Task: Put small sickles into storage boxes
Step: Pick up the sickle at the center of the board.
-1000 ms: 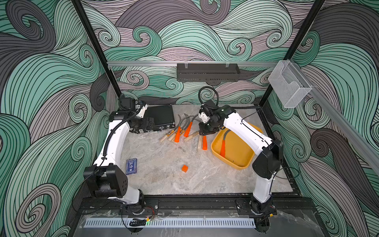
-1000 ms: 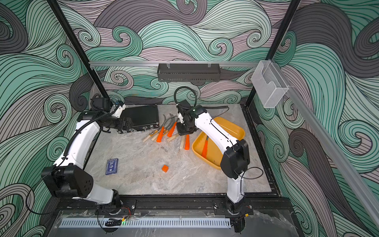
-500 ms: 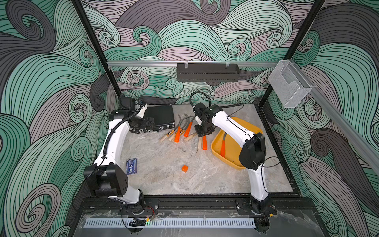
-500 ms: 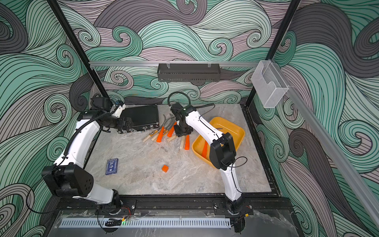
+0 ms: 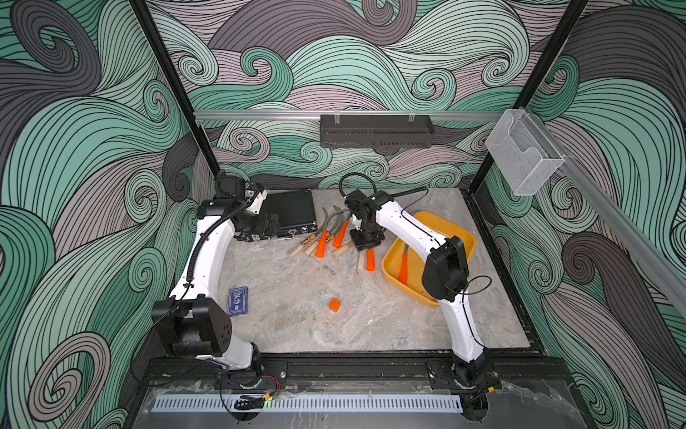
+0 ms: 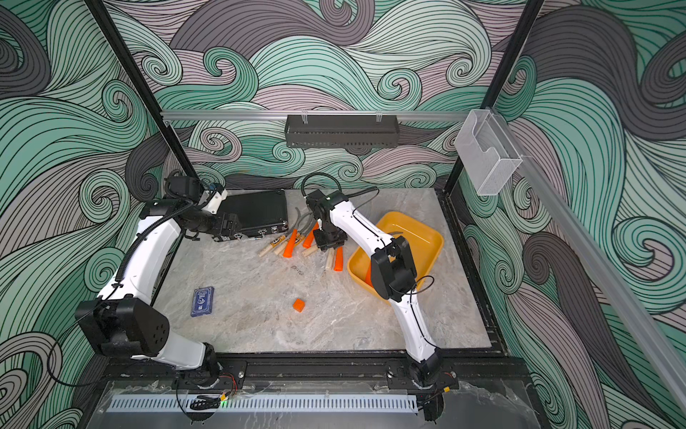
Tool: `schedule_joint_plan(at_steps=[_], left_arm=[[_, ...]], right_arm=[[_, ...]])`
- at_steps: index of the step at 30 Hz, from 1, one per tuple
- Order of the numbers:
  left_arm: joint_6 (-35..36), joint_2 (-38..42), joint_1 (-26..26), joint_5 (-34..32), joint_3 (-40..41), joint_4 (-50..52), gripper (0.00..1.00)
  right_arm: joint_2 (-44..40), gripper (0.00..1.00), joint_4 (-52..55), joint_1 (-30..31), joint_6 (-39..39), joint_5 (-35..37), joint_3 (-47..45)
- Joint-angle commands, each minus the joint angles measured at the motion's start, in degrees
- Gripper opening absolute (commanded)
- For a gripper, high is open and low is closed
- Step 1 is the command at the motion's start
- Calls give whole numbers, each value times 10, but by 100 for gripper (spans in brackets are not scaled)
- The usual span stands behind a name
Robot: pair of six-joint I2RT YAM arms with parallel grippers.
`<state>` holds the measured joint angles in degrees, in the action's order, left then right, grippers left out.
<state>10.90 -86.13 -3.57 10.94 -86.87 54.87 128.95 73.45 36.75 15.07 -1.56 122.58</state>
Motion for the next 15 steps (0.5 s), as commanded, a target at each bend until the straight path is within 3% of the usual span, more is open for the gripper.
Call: schedule_joint_plan(at_steps=[1,15], left_arm=[[-5,-4,3,5,-16,16,96],[4,-4,3,2,-11,17,96]], right_arm=[[15,40,13,3,7,-10,0],[61,46,24,3,15,-1,30]])
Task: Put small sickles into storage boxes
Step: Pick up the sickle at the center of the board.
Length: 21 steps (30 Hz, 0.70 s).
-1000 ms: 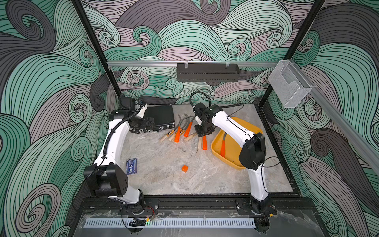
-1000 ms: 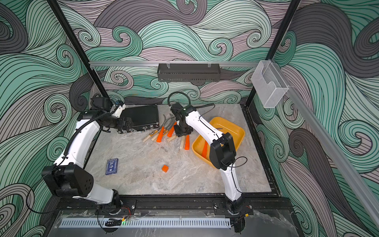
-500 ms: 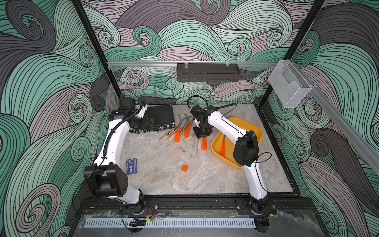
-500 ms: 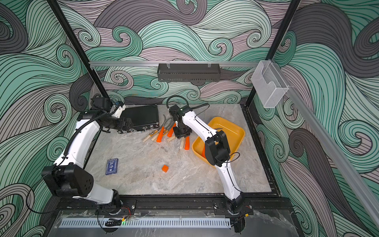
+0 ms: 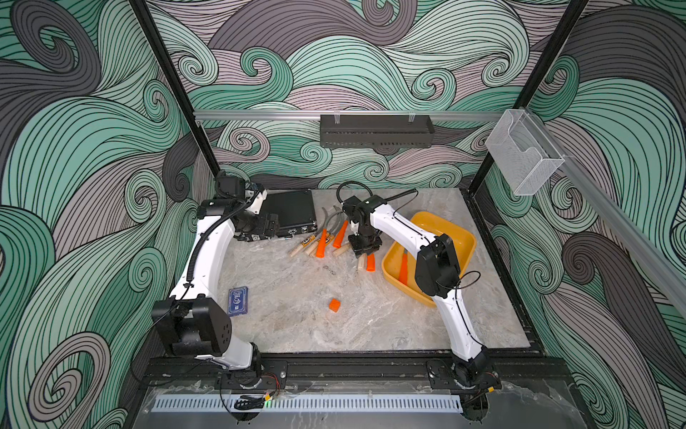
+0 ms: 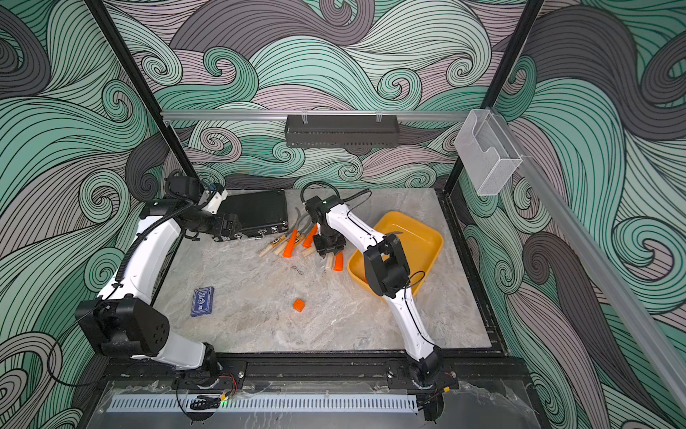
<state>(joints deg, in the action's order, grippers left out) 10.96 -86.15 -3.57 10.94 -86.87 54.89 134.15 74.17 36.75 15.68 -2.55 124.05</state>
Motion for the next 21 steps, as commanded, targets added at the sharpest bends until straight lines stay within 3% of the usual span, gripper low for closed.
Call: schedule_joint_plan(at_steps=[1,21], left_arm=[[4,-3,3,1,-10,17,96],[6,-10,3,-10,14,9,96]], right_arm=[[12,46,17,3,8,10,15],[59,46,18,2,7,12,32]])
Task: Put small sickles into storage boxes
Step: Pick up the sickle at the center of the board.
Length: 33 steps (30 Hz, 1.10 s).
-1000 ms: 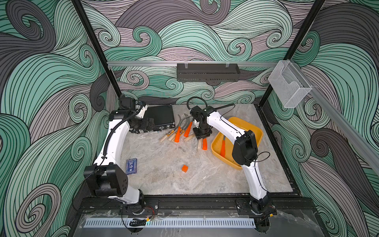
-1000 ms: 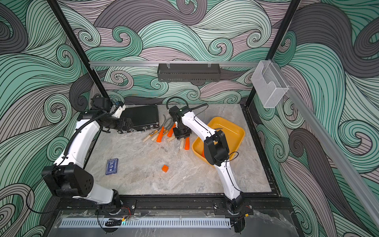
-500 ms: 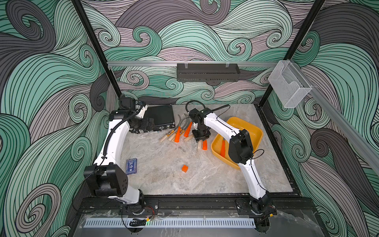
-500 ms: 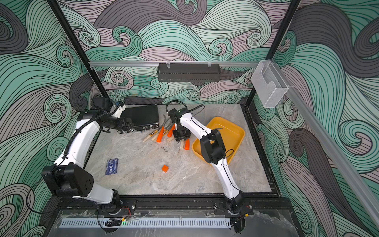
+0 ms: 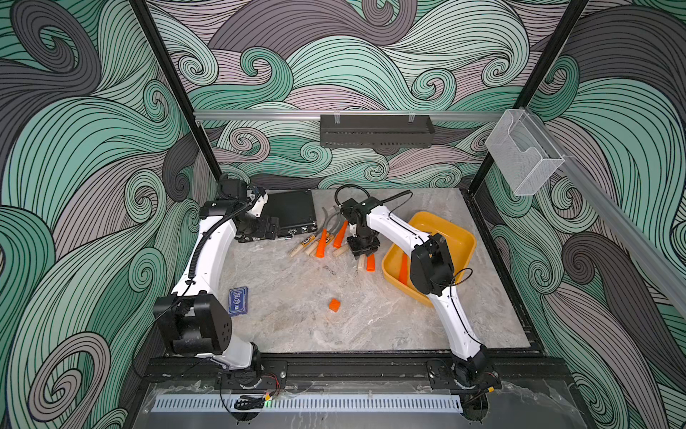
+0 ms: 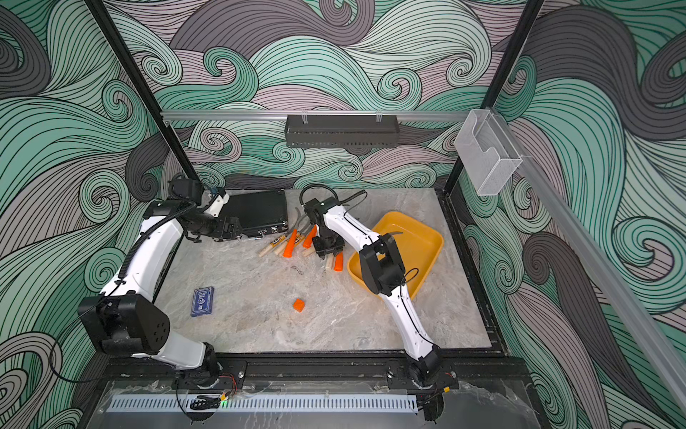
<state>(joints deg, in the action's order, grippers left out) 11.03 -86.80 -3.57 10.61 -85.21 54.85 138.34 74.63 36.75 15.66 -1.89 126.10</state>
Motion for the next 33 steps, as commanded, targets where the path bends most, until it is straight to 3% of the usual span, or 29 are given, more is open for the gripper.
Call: schedule_joint_plan(at_steps=[1,25,33], left_arm=[[6,-3,3,-8,-3,10,96],[12,9,3,-14,16,10,96],[12,12,3,-13,21,9,96]], right_arm=[[20,46,13,2,8,4,13],[59,44,13,2,23,0,19],[68,40,13,3,28,-4,10]])
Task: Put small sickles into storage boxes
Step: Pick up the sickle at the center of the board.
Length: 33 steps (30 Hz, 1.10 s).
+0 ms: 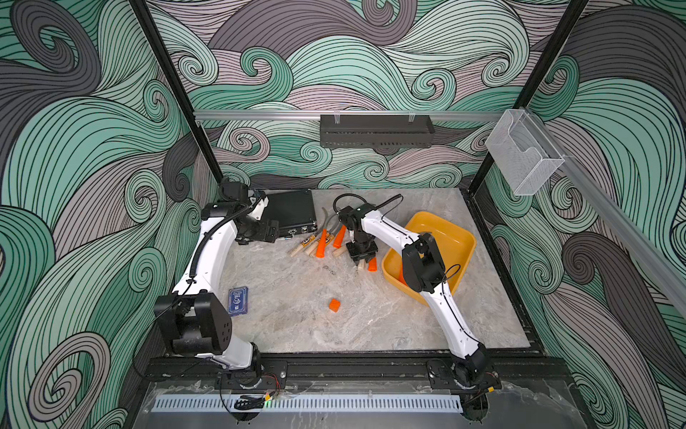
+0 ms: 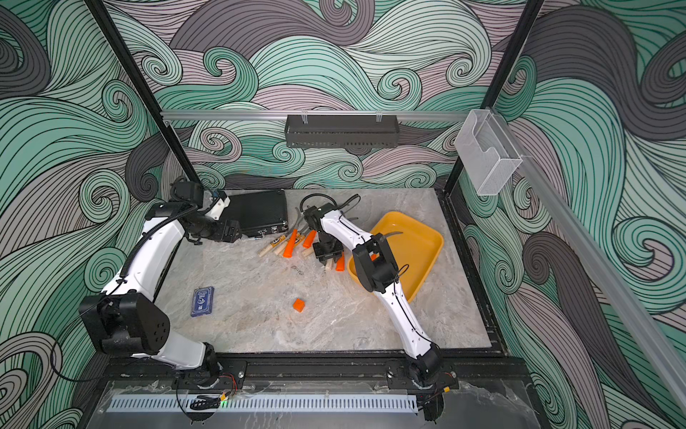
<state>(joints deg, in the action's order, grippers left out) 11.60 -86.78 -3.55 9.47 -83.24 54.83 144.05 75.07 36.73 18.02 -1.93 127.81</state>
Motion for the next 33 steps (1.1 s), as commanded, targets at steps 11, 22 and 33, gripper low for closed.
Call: schedule_joint_plan(at_steps=[11,22,33], left_arm=[[3,13,3,0,7,6,96],[2,11,3,4,6,1,96],[1,13,3,5,1,3,96]], right_arm=[[13,29,8,2,7,-5,-31],[-21,15,-11,-1,11,6,-56],[-70,6,-20,-15,11,-38,-79]])
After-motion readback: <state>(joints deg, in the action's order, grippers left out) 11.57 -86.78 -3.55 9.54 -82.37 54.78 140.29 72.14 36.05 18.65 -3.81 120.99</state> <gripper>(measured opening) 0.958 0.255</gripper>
